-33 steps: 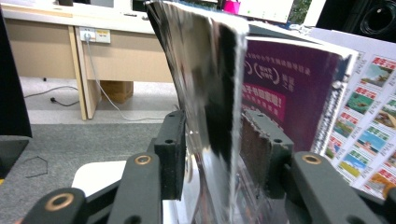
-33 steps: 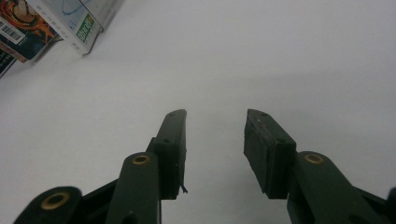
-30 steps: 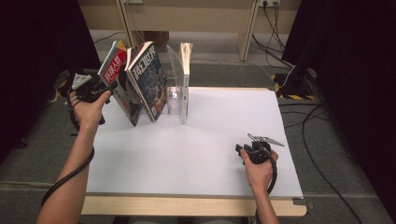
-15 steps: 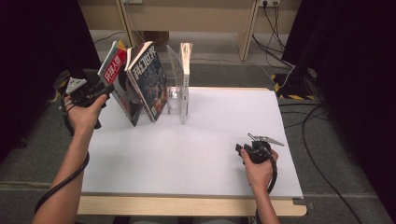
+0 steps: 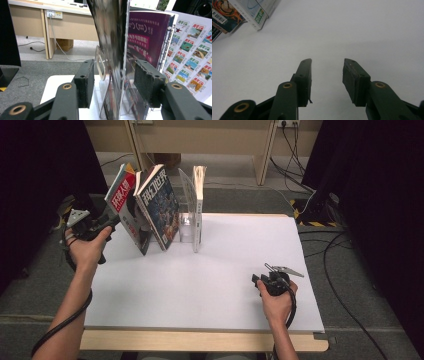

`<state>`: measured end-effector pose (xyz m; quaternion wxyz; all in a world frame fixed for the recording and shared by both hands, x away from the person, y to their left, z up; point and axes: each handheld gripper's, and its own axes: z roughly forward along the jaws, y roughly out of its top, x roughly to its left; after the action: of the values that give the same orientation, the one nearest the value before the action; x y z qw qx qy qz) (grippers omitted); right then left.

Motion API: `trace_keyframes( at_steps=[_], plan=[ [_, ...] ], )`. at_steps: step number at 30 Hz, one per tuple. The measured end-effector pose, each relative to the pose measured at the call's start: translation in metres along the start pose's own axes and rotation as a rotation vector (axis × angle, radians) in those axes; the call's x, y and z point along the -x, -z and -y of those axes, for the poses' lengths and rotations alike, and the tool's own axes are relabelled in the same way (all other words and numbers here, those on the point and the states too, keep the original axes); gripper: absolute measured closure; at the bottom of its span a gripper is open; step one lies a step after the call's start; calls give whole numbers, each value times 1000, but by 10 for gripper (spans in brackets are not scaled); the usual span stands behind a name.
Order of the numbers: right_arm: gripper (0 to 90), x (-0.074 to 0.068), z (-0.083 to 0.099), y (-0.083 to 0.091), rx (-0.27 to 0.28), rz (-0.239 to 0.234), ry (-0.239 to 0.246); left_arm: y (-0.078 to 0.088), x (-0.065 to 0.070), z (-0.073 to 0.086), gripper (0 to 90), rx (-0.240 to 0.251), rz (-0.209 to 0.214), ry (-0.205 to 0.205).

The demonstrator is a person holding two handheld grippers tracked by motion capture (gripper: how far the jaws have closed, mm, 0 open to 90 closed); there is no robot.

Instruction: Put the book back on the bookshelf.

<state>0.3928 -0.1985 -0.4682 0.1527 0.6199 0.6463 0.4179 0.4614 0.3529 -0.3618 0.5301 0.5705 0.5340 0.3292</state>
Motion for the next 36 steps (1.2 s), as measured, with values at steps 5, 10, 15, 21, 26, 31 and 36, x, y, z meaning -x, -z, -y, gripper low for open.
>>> trace_keyframes(
  at_steps=[5,10,15,21,26,31,36],
  plan=[
    [592,-2,-1,1,4,2,8,7,2,6,492,-14,-6,-6],
    [592,-3,-1,2,7,3,7,11,1,13,486,-24,-4,9],
    [592,-4,-1,2,5,2,8,17,-1,19,486,-29,-4,8],
    [592,-3,-2,4,13,3,13,28,-4,30,486,-42,-2,22],
    [592,-3,-3,4,19,3,19,37,-6,40,484,-54,-4,20],
    [592,-4,-3,4,9,3,8,44,-6,52,483,-73,-1,18],
    [592,-3,-3,5,19,5,14,50,-5,64,482,-81,12,24]
  ],
)
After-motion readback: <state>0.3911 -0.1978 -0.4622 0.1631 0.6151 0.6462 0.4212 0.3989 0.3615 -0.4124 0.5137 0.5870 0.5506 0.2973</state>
